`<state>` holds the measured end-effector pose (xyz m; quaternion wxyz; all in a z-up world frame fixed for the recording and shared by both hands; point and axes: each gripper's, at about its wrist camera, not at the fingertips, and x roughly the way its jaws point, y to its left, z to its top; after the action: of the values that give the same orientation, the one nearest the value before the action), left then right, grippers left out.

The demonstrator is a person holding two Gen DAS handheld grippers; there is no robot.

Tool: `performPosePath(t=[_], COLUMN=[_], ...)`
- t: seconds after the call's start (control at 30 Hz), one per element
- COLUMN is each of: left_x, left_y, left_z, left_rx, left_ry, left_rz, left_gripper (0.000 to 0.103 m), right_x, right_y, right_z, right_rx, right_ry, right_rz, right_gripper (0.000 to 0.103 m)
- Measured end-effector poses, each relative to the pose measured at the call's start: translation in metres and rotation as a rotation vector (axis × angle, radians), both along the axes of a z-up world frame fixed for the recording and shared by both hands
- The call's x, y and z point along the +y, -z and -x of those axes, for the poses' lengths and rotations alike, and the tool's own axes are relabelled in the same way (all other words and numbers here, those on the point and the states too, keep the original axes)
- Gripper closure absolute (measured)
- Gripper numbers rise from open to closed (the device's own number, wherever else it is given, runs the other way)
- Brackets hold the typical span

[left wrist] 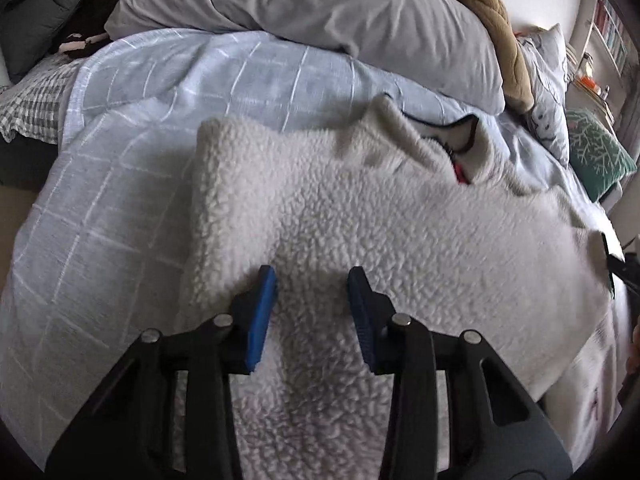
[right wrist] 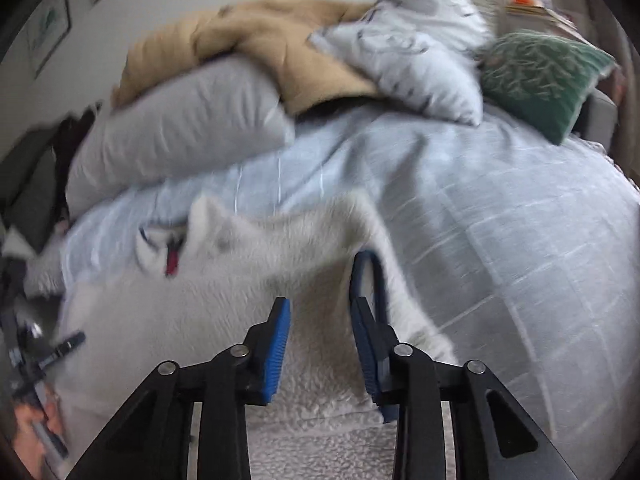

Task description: Fold large clothes

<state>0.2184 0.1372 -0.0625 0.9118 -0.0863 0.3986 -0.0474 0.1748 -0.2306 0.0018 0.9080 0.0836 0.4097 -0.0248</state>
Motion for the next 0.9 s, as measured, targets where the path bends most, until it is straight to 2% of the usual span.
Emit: performPosePath(t=[0.07,0.1,0.2,0.3,0.37,0.43,0.53,0.63,0.73,0.9], left_x=[0.001,0.001,0.001,-0.001,-0.003,-0.006,-0.010,-0.007,0.000,0.011], left_y=[0.003,0.002,-0.003,-0.018,-0.027,-0.036,-0.043,-0.046,-0.048,-0.045], left_z=[0.003,0.004,0.007,0.014,0.024,0.038,0.061,0.083,0.106,0.134], left_rx=[-0.012,-0.008,0.006,0.019,0.021,0.022,0.039,0.052,0.065,0.175], left_ry=[0.005,0.005,-0.011,0.004,0.033,0.058,0.106,0.114,0.105,0.089], left_rz=[0.004,0.004,0.008,0.037,0.049,0.032,-0.024,-0.062,-0.065,-0.054], left_gripper=[0.062,0.062,0.062,0.062,0.058,0.041,0.036,0.028,0.021,0.018], right_x=[-0.010,-0.017,-0.026,-0.025,-0.026,-0.028,-0.029,-0.031,-0.030,-0.031], right_y=[0.027,0.033,0.026,0.011,0.002,-0.006,-0.017,-0.029,-0.034,-0.040], right_z=[-0.011,-0.010,-0.005,0.006,0.016,0.029,0.045,0.069,0.092,0.122], right_rx=[0.118,0.133,0.133,0.118,0.113,0.109,0.089,0.070,0.071,0.087], right_ry=[0.050,0.057,0.068,0.035,0.009,-0.008,-0.035,-0.071,-0.098,-0.124], right_rz=[0.032,0.007,-0.046,-0.058,-0.055,-0.045,-0.033,-0.018,-0.016,-0.026], right_gripper=[0.084,0.092,0.093,0.085,0.080,0.069,0.051,0.043,0.037,0.027])
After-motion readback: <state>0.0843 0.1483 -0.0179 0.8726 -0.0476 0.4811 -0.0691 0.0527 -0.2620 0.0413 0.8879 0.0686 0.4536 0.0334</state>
